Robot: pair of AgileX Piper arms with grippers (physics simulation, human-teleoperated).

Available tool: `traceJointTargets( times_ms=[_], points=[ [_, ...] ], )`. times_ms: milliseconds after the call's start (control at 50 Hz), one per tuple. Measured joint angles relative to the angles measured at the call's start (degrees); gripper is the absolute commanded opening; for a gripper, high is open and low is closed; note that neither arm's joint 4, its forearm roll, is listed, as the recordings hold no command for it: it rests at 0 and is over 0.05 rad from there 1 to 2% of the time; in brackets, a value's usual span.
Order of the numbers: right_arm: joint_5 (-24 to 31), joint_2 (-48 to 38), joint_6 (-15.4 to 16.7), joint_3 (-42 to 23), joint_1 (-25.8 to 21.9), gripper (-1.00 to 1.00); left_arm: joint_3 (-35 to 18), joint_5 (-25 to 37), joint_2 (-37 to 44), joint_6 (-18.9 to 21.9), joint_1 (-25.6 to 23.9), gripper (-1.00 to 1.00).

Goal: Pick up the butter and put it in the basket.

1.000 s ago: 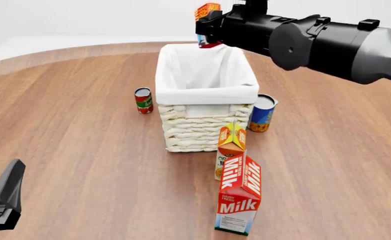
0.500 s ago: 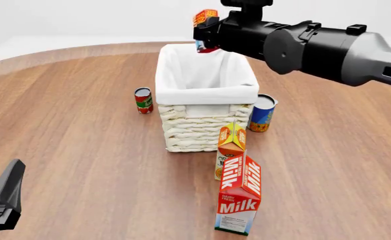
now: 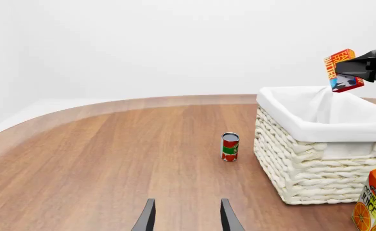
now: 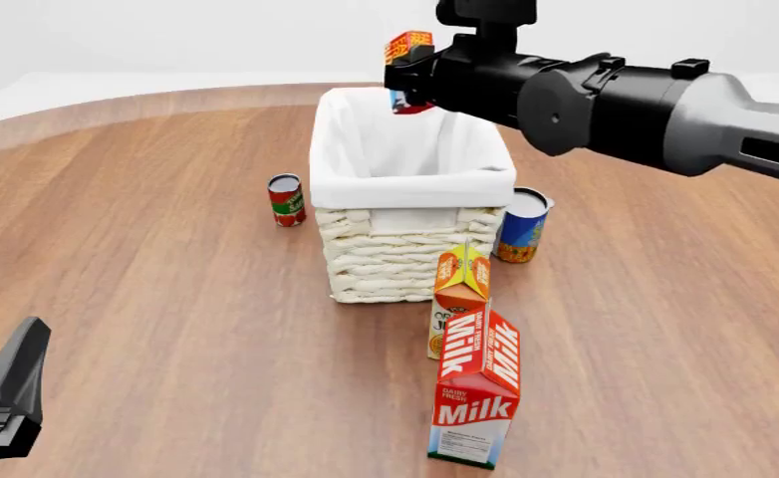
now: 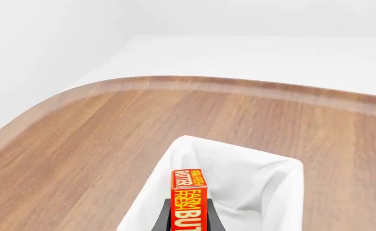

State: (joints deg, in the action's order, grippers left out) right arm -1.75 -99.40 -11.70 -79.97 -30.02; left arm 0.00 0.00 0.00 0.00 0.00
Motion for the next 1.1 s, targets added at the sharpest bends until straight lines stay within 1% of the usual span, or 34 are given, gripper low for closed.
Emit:
traceJointTargets(
  times_ms=[1100],
  points=[
    [-1.5,-4.9,-0.7,-1.4,0.7,-1.00,0.0,0.0,0.0,0.0,0.0,1.00]
  ],
)
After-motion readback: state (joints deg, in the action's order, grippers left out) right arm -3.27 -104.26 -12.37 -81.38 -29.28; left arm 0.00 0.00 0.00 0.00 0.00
